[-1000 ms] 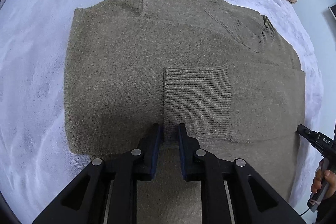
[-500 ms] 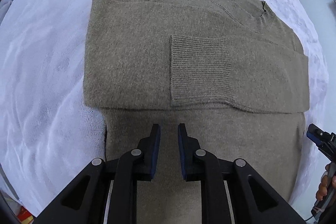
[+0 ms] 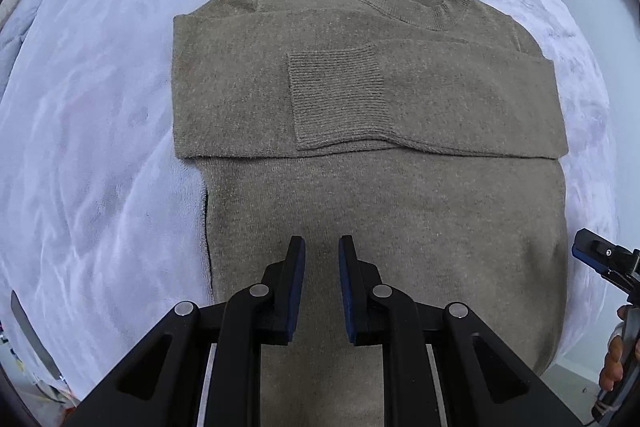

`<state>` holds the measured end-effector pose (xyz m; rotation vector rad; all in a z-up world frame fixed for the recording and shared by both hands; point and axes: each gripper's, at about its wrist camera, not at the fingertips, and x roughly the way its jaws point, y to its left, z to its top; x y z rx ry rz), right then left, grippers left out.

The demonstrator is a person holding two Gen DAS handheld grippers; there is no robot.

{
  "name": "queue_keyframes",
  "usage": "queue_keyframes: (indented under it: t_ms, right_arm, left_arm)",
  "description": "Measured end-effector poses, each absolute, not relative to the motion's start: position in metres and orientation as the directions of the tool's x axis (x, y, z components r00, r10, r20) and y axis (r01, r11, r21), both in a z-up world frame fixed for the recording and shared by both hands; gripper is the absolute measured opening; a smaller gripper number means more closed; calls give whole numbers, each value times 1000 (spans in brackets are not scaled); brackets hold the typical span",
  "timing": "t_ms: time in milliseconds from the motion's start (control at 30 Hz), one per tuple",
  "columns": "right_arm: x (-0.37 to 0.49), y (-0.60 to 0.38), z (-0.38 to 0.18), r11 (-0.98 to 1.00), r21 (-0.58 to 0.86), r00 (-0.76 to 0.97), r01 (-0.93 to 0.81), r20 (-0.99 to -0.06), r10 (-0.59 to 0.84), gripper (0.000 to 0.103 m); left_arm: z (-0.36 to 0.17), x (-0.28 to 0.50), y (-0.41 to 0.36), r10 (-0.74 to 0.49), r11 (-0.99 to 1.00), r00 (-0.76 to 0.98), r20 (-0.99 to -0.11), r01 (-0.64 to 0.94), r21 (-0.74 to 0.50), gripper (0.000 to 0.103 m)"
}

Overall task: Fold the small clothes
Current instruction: 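Move both open tools down to the sweater hem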

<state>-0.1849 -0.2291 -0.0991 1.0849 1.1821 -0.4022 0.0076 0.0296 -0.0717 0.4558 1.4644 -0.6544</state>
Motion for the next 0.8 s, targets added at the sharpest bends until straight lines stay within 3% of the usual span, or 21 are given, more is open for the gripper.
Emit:
queue_keyframes:
  t_ms: [33, 67, 100, 133, 433, 600, 667, 800]
  right_arm:
    - [-186, -225, -98, 475, 466, 380, 747, -885, 270, 73]
    - [-186, -220, -96, 480, 465, 376, 744, -885, 275, 73]
    - [-186, -217, -96, 483, 465, 374, 742, -885, 278, 73]
    - [-186, -213, -94, 486, 465, 372, 740, -885, 281, 73]
    - [-187, -184, -79, 497, 462, 376, 735, -887, 269, 74]
    - [-188, -167, -72, 484, 470, 403, 738, -883, 243, 87]
    - [-189, -158, -69, 485, 472, 415, 736, -881, 227, 101]
    - [-187, -141, -61, 504, 484, 430, 716, -874, 227, 103]
  left_arm:
    - [-70, 4, 32, -129, 747, -16, -992, 656, -108, 22]
    - [-68, 4, 34, -130, 746, -17, -991, 657, -109, 34]
    - [-66, 1, 37, -130, 748, -16, -991, 655, -108, 76]
    - [-64, 0, 41, -135, 753, 2, -991, 651, -102, 98]
    - [-62, -9, 76, -146, 743, 21, -989, 663, -95, 100]
    - [-69, -5, 93, -159, 739, 8, -987, 664, -114, 102]
    - [-72, -4, 98, -159, 735, -1, -987, 667, -119, 102]
    - [-73, -5, 108, -156, 735, -1, -988, 668, -117, 102]
